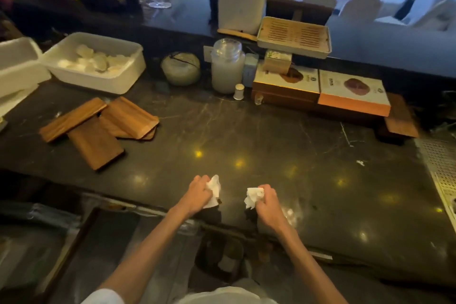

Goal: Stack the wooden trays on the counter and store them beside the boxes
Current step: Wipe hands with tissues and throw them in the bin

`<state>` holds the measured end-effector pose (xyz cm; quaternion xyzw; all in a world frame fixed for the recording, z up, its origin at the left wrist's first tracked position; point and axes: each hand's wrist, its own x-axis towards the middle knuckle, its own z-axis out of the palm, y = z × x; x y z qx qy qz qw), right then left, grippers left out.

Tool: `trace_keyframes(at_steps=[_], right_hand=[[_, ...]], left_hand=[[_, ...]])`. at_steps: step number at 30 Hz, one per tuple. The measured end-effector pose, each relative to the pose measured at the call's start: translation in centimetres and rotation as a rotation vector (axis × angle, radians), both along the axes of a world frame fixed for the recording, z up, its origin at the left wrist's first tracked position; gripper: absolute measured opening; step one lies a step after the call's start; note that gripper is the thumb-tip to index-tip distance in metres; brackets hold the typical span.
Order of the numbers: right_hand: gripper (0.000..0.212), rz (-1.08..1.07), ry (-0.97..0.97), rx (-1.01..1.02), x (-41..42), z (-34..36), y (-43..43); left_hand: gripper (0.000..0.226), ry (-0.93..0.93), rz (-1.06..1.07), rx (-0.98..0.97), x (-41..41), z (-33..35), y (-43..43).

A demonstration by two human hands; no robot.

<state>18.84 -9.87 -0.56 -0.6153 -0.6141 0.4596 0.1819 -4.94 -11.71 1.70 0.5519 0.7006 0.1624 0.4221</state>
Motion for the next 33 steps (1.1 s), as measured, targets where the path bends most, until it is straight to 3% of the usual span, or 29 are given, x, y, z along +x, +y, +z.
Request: trace_keyframes(at_steps=[7, 10, 13, 16, 19, 23, 29, 33], right_hand=[[0.022, -0.028, -0.023, -0.012, -7.6, -1.4, -8.8], [0.023, -0.110, 0.084, -0.011, -10.5, -2.2, -13.1], [0.030, -0.218, 0.243, -0.086, -12.3, -2.8, -17.3], [0.040, -0.258, 0.220, -0.063, -12.5, -3.2, -21.1], [0.044, -0.282, 0.141, -0.026, -11.8, -3.0, -23.9], [0.036, -0.257, 0.204, -0.125, -9.8, -2.1, -26.4], [0.036, -0.241, 0.191, -0.174, -5.0, -0.5, -29.5], [0.036, -0.337, 0.195, -0.114, -1.7, -0.2, -31.7]], left_hand=[[0.033, -0.019, 0.075, -0.011, -7.4, -2.4, -9.4], [0.025, -0.069, 0.101, 0.022, -10.9, -3.4, -13.5], [0.035, -0.083, 0.070, 0.052, -13.4, -4.2, -17.2], [0.035, -0.101, 0.007, 0.104, -14.7, -4.9, -19.8], [0.033, -0.093, -0.047, 0.117, -14.3, -4.9, -21.1], [0.029, -0.062, -0.057, 0.089, -12.3, -4.8, -22.1], [0.016, -0.237, -0.050, -0.071, -7.6, -2.9, -24.5], [0.026, -0.218, -0.124, -0.091, -4.0, -1.5, -26.3]])
